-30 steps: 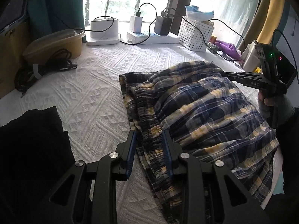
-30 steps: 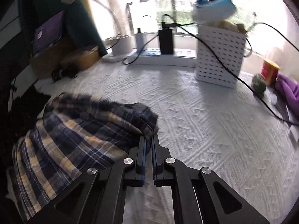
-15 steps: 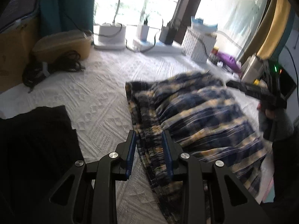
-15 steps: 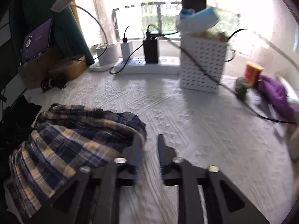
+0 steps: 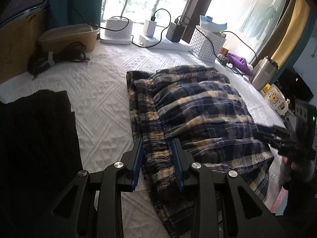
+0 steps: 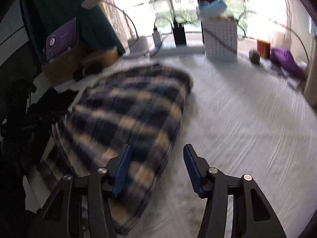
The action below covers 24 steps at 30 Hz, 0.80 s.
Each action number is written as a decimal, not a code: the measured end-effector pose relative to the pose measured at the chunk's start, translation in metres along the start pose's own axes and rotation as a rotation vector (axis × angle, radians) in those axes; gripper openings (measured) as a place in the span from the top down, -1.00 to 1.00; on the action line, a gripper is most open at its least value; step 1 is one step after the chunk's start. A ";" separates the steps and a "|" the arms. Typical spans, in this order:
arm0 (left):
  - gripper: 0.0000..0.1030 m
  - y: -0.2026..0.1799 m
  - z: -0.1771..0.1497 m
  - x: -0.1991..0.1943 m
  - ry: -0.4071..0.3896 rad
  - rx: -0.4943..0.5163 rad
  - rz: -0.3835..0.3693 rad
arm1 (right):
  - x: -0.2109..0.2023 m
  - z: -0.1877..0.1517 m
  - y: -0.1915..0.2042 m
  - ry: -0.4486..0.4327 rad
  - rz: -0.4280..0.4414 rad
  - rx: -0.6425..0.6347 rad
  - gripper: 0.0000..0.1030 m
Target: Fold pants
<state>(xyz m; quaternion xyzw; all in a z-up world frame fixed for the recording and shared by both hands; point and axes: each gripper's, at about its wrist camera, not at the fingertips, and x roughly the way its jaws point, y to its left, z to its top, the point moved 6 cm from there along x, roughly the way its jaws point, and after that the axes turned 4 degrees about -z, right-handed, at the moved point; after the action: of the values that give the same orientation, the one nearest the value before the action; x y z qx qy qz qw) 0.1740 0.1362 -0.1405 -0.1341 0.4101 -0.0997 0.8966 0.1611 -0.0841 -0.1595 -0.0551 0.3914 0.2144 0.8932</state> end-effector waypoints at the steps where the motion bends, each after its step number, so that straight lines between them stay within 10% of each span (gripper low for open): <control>1: 0.44 0.000 -0.002 0.001 0.004 -0.001 0.004 | 0.002 -0.007 0.001 0.017 -0.001 0.005 0.33; 7: 0.43 0.001 -0.009 0.001 0.002 -0.032 0.018 | -0.007 -0.032 0.012 0.037 0.052 0.067 0.39; 9: 0.41 -0.001 -0.011 0.001 -0.015 -0.002 0.044 | -0.010 -0.037 0.013 0.022 0.025 0.042 0.68; 21: 0.38 0.021 -0.014 -0.025 -0.049 -0.051 0.092 | -0.027 -0.052 0.006 0.023 -0.033 0.029 0.68; 24: 0.06 0.021 -0.003 -0.036 -0.100 -0.060 0.068 | -0.038 -0.050 0.000 0.018 -0.064 0.050 0.68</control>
<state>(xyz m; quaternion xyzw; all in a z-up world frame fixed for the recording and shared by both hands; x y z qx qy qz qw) 0.1500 0.1661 -0.1243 -0.1516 0.3720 -0.0498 0.9144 0.1051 -0.1106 -0.1665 -0.0470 0.4027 0.1754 0.8971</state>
